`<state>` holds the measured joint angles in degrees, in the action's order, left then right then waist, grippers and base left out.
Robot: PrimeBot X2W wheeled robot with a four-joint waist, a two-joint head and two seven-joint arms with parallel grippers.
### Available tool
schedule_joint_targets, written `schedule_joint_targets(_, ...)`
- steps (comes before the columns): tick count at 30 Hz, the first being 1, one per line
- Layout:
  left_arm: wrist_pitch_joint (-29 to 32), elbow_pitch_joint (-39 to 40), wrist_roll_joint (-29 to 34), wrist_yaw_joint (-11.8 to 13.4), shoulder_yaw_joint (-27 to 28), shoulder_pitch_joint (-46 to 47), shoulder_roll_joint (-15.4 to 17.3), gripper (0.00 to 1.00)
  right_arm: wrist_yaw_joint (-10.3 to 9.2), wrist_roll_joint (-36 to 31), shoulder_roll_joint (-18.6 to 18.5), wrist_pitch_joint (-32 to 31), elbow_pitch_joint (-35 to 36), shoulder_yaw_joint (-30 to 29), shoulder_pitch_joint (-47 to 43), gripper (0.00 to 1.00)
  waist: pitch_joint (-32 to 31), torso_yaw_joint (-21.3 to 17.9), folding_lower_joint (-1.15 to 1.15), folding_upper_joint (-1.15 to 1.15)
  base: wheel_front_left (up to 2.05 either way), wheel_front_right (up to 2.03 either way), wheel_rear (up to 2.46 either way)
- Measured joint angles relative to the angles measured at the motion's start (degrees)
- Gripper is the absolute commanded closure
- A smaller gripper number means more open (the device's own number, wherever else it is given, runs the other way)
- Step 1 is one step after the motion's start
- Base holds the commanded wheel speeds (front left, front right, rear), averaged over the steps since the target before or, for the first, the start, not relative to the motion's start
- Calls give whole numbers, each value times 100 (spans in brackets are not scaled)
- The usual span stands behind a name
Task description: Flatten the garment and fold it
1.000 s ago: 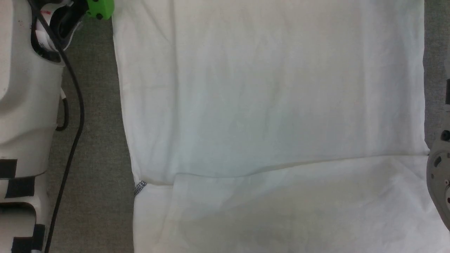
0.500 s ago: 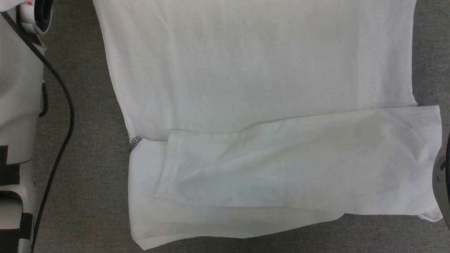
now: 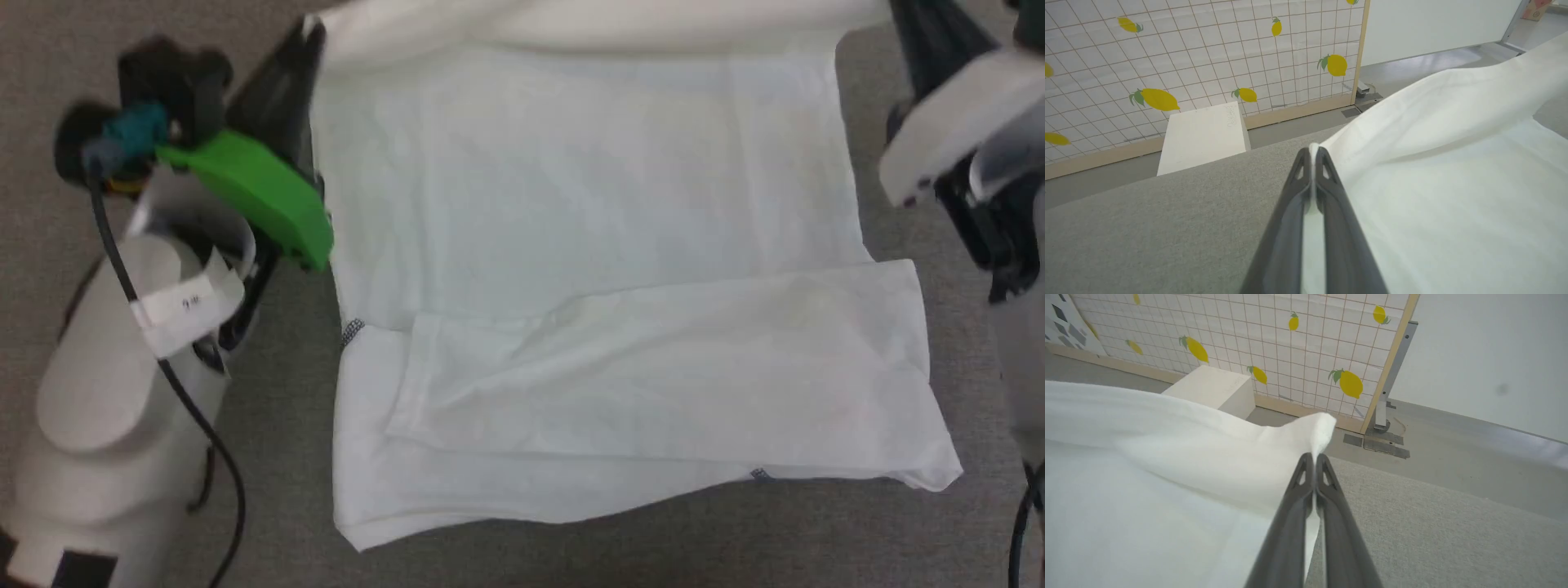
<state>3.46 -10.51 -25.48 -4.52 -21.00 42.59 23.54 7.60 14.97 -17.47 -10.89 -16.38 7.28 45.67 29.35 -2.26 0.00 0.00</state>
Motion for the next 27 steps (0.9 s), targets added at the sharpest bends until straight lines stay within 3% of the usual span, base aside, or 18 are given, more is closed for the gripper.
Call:
schedule_joint_targets(4, 276, 591, -597, -45, -29, -1189, 62, 100, -1, 309, -300, 88, 560, -49, -1130, 100, -425, 21, 0, 0, 0, 0, 0)
schedule_joint_targets(10, 738, 1326, -1152, -11, -118, -2613, 275, 100, -1, 548, -313, -220, 1324, -719, -2737, 100, -987, 91, 0, 0, 0, 0, 0)
schedule_joint_targets(19, 1115, 1814, -1939, 87, -212, -3867, 309, 100, 0, 514, 205, -884, 2276, -1581, -4495, 100, -1528, 255, -1, 0, 0, 0, 0)
schedule_joint_targets(27, 1141, 1560, -2237, 148, -308, -4340, 185, 100, -1, 257, 603, -1349, 2312, -1764, -5144, 100, -1615, 307, -1, 0, 0, 0, 0)
